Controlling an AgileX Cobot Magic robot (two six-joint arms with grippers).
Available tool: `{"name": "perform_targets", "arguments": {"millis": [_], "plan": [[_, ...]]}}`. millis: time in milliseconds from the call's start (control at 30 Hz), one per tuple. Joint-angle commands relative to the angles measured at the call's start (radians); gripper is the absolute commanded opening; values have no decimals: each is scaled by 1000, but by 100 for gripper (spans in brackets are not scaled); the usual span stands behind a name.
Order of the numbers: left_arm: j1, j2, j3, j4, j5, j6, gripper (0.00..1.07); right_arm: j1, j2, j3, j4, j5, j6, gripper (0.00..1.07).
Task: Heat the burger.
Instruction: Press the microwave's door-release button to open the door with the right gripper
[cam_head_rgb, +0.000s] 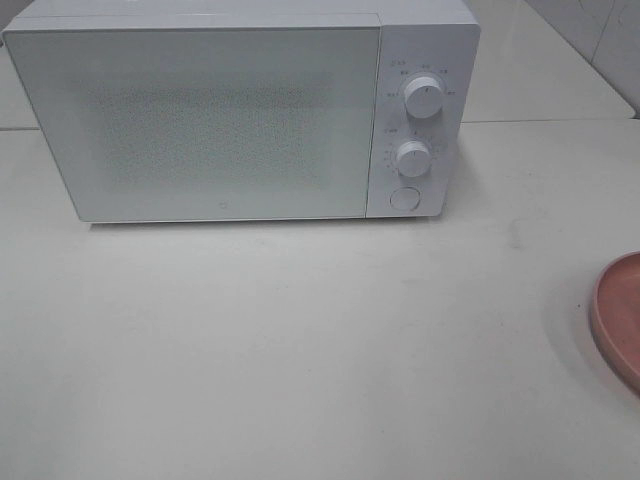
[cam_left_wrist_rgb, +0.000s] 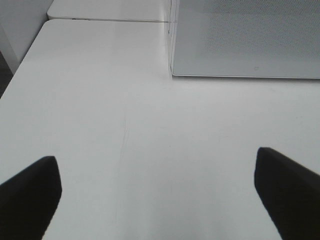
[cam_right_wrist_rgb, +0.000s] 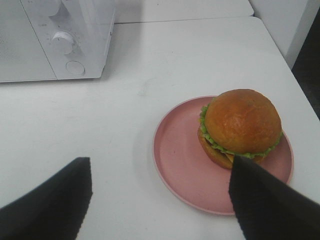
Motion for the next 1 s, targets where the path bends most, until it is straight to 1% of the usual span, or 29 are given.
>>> {"name": "perform_targets", "arguments": {"millis": [33, 467, 567, 633, 833, 1000], "plan": [[-4, -25, 2, -1, 1, 2, 98, -1, -27, 2, -5, 0, 3, 75], [-4, -25, 2, -1, 1, 2, 98, -1, -27, 2, -4, -2, 3, 75], [-4, -25, 2, -1, 1, 2, 98, -1, -25, -11, 0, -17, 3, 75], [-4, -25, 2, -1, 1, 2, 98, -1, 1, -27, 20, -30, 7, 75], [-4, -25, 2, -1, 1, 2, 98, -1, 41, -28, 23, -49, 6, 75], [-4, -25, 2, -1, 1, 2, 98, -1, 119, -27, 23, -107, 6, 75]]}}
